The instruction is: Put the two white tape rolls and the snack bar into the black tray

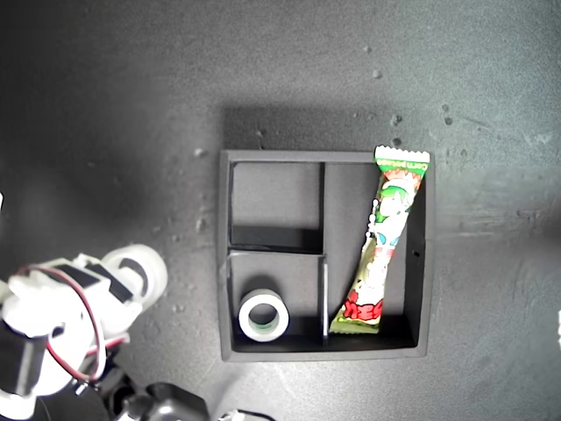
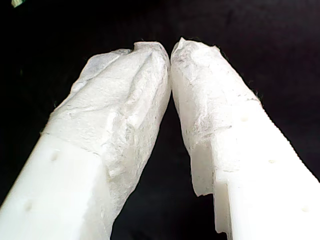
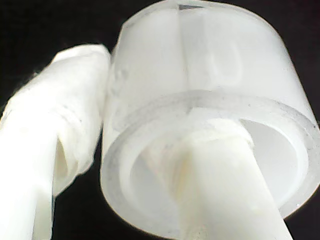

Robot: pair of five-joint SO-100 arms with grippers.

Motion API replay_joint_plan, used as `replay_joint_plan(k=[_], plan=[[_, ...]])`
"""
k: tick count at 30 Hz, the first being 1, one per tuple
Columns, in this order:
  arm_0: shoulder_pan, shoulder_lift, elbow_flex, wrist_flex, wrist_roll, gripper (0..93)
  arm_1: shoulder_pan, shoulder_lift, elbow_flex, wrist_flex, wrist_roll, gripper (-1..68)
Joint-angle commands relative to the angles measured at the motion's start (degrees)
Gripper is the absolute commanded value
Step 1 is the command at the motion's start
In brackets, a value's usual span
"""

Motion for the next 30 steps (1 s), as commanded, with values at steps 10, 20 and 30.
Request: replay_joint_plan(k=[10,20,30], plan=[[-13.5,-17.7,-30.8,4.6,19.9,0.0,4.9,50.2,76.1,-33.3,-8.4,-0.6],[-13.9,-44.7,-58.1,13.4,19.9,0.6,4.6,77.8,122.3,-58.8,-11.9,-0.6],[-12.0,-54.8,-64.7,13.4,17.1,5.1,6.2,84.6,128.4,-53.3,-12.7,-0.6]])
